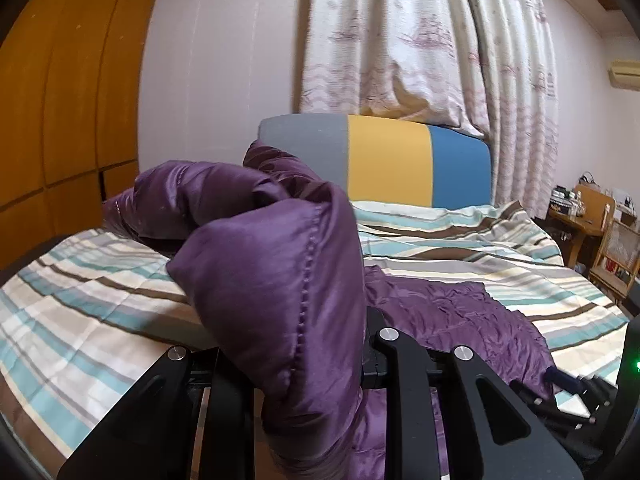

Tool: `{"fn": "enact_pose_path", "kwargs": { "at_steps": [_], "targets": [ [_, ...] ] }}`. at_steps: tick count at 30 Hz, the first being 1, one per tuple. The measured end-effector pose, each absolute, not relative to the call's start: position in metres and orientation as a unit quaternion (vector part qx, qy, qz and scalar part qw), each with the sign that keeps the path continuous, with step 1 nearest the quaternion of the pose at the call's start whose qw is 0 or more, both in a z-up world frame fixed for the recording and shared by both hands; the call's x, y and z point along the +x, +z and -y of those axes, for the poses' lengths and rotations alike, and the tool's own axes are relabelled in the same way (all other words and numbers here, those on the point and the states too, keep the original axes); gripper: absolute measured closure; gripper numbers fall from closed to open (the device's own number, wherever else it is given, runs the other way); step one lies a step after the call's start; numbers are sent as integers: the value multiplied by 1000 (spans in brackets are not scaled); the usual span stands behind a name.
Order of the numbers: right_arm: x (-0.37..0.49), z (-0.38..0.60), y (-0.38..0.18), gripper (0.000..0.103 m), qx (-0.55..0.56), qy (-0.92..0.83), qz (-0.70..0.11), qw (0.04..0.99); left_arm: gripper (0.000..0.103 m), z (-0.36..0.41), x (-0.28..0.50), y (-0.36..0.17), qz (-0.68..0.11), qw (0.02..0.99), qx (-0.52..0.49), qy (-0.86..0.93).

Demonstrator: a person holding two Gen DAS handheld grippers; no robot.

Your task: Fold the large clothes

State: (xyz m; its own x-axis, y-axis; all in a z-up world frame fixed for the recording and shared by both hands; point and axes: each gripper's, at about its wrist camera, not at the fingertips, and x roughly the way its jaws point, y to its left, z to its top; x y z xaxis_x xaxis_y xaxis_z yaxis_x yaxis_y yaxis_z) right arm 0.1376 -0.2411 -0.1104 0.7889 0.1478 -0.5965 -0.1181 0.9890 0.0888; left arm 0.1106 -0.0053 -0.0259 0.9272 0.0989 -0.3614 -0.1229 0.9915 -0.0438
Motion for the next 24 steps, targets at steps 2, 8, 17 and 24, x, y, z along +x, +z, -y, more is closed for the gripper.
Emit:
{"fn": "enact_pose_path", "kwargs": {
  "at_steps": [2, 8, 17, 24],
  "targets": [
    [139, 252, -110, 39, 20, 42, -315, 948, 81, 13, 112, -25, -183, 982, -22, 50],
    [143, 285, -108, 34, -28, -53, -308, 949, 81, 34, 119, -25, -188, 982, 3, 35],
    [156, 335, -119, 33, 6, -115, -336, 935, 81, 65, 127, -28, -197, 980, 31, 6],
    [157, 343, -121, 33, 31, -116, -342, 932, 81, 89, 132, -32, -202, 978, 50, -19]
  ]
}}
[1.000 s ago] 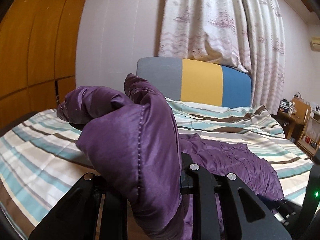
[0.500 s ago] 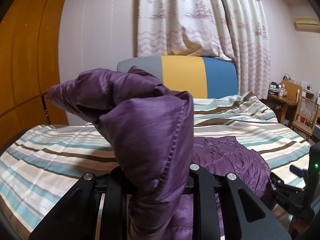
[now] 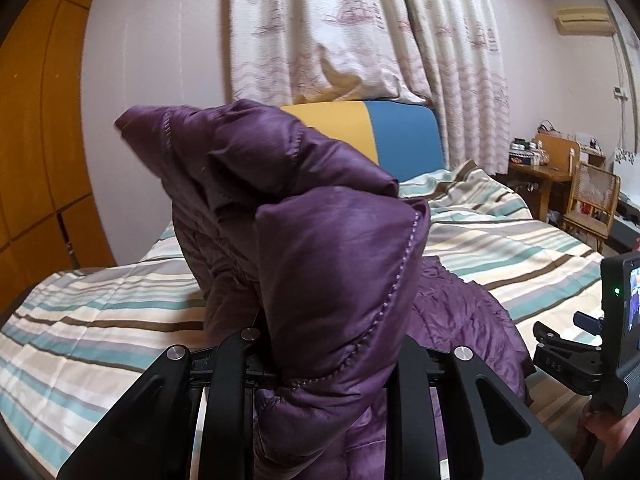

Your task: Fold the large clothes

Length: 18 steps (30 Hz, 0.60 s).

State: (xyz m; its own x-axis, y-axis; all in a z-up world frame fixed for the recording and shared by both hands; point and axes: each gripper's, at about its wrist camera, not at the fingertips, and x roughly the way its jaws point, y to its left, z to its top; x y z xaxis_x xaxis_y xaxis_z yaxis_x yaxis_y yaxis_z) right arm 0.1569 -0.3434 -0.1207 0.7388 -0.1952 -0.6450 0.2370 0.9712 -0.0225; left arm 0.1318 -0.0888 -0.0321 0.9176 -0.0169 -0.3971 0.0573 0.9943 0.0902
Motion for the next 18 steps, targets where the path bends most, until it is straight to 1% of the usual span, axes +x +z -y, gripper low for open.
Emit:
{"fn": "enact_pose_path", "kwargs": {
  "at_steps": [18],
  "targets": [
    [157, 339, -124, 31, 31, -121, -345, 930, 81, 146, 147, -61, -233, 965, 102, -66]
  ]
}}
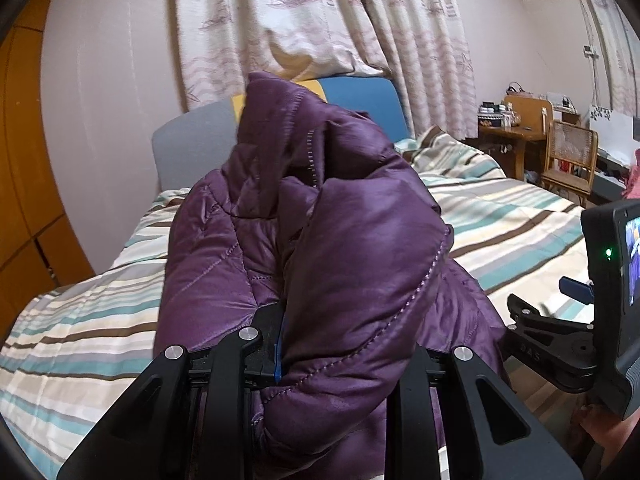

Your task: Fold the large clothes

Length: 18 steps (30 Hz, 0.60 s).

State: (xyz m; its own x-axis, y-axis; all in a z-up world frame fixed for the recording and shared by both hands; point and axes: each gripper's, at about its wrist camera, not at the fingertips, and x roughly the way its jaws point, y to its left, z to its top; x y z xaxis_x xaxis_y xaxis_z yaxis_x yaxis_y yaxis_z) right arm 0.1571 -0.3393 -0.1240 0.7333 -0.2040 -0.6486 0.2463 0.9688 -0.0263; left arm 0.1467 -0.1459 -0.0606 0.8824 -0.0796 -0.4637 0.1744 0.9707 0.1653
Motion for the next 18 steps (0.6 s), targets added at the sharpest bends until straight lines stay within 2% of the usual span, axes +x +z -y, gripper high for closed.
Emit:
{"fn": "enact_pose_path", "kwargs": {
  "at_steps": [15, 17, 18],
  "targets": [
    [154, 346, -126, 31, 60, -132, -344, 928, 81, 183, 156, -86, -267, 950, 121, -111],
    [154, 348, -127, 31, 67, -135, -344, 927, 80, 188, 156, -92, -270, 947, 133, -113],
    [153, 349, -127, 31, 70, -136, -345, 926, 76, 190, 155, -95, -271, 945, 141, -115]
  ]
}}
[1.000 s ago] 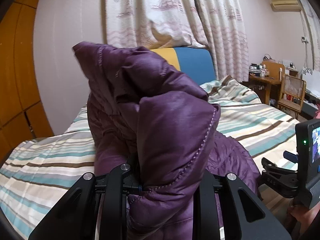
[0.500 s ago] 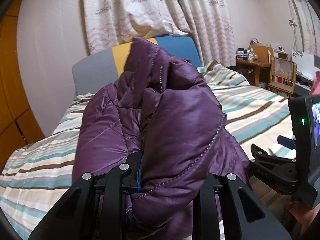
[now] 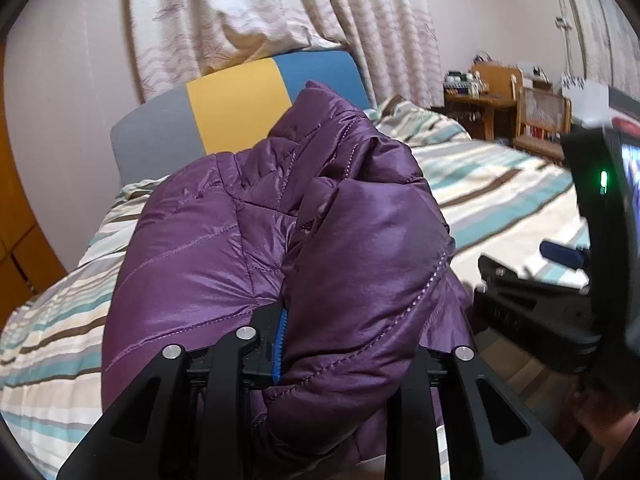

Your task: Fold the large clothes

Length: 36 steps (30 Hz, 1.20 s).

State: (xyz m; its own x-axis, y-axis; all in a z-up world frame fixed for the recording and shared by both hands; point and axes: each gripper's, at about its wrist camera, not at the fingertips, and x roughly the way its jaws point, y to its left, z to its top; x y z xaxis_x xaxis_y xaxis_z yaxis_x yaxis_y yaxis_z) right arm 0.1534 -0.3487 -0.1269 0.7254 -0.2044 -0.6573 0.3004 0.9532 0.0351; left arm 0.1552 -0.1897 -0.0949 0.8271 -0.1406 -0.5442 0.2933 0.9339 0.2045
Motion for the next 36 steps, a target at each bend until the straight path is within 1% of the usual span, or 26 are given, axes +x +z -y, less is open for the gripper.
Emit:
{"fn": "enact_pose_path", "kwargs": {
  "at_steps": [1, 2, 3, 4, 5, 16, 17, 18, 19, 22, 26, 30, 36],
  "targets": [
    [153, 349, -127, 31, 72, -137, -345, 926, 67, 192, 153, -98, -270, 944, 148, -118],
    [153, 350, -127, 31, 73, -138, -345, 926, 62, 195, 151, -101, -270, 941, 158, -127],
    [152, 350, -127, 31, 74, -138, -344, 926, 49, 196, 150, -102, -270, 940, 160, -134],
    [152, 350, -127, 31, 74, -139, -344, 926, 39, 197, 148, -103, -271, 937, 160, -149],
    [152, 349, -127, 31, 73, -139, -344, 926, 37, 198, 146, -103, -271, 936, 158, -161],
    [151, 354, -128, 31, 84, -141, -349, 923, 36, 182, 136, -90, -274, 930, 63, -238],
    [152, 354, -129, 31, 83, -141, -348, 923, 34, 179, 133, -86, -270, 931, 51, -242],
    [151, 355, -128, 31, 84, -140, -346, 924, 27, 176, 128, -82, -267, 931, 38, -248],
    [152, 354, -128, 31, 83, -141, -346, 924, 22, 174, 123, -79, -263, 931, 29, -251],
    [151, 354, -128, 31, 82, -140, -342, 926, 22, 167, 110, -70, -255, 934, 13, -249],
    [150, 352, -126, 30, 80, -139, -335, 928, 22, 150, 99, -62, -247, 942, -2, -227],
    [146, 350, -123, 29, 80, -134, -328, 932, 22, 114, 96, -53, -231, 956, -45, -173],
    [136, 342, -114, 29, 56, -128, -322, 937, 22, 51, 118, -55, -252, 960, -116, -44]
  ]
}}
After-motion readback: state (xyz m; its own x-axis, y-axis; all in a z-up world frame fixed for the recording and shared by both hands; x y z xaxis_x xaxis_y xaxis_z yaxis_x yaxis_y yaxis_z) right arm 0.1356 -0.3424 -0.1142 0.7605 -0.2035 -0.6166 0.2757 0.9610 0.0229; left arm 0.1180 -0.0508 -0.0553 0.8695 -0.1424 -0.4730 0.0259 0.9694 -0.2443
